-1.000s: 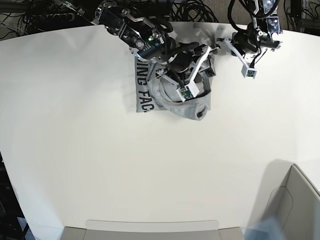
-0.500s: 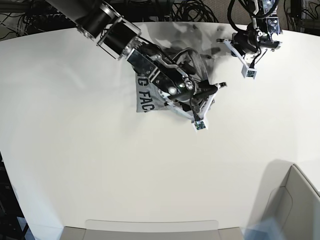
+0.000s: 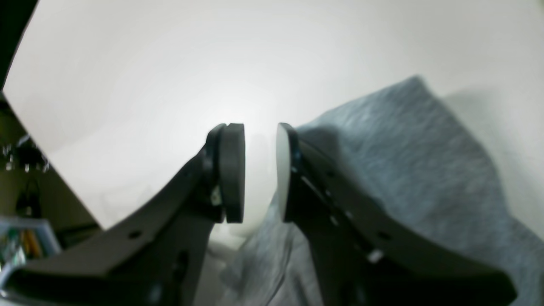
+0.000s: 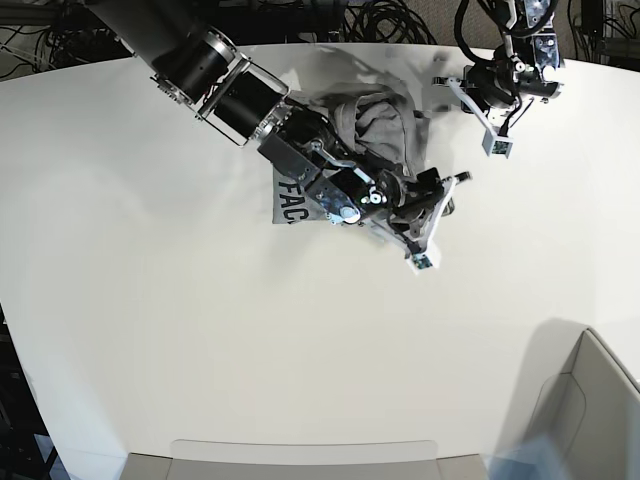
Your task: Fold the T-shirt properly
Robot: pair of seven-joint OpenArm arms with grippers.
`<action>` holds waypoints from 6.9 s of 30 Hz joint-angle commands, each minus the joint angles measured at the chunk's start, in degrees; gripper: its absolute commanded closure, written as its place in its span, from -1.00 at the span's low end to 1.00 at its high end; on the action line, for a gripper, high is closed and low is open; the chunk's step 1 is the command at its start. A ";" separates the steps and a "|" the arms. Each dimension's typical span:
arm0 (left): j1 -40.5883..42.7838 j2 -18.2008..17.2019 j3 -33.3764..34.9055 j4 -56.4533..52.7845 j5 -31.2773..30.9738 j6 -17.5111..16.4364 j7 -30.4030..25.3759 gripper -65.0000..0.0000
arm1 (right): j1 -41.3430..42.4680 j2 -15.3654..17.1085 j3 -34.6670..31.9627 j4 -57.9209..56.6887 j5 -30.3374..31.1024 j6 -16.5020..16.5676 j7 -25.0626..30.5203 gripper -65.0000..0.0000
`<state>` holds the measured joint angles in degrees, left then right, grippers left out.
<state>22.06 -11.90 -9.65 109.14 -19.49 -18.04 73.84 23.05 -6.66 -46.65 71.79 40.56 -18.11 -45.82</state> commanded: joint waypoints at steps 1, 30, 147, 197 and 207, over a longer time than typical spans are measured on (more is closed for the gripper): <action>0.05 -0.45 -0.06 0.79 -0.16 -0.11 0.05 0.81 | 1.00 -0.86 -0.51 2.28 0.98 1.01 0.77 0.62; 1.01 0.34 -0.06 0.79 0.01 -0.11 -0.04 0.81 | -18.70 4.77 -0.86 24.08 -16.07 -13.94 -6.62 0.62; -17.98 0.60 7.85 -8.09 -0.07 0.33 -23.25 1.00 | -19.31 24.11 -4.73 21.62 -18.53 5.41 2.44 0.62; -12.61 -12.05 9.78 -51.87 -0.16 7.80 -67.73 1.00 | -45.69 28.68 38.35 41.49 -23.37 5.84 2.44 0.62; -12.44 -16.10 10.13 -39.47 0.10 5.16 -61.23 1.00 | -44.72 27.09 36.32 41.49 -23.37 5.84 2.26 0.62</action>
<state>8.97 -27.90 0.32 69.38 -19.57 -11.94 10.59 -21.96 19.99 -10.63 112.18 17.32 -12.21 -44.80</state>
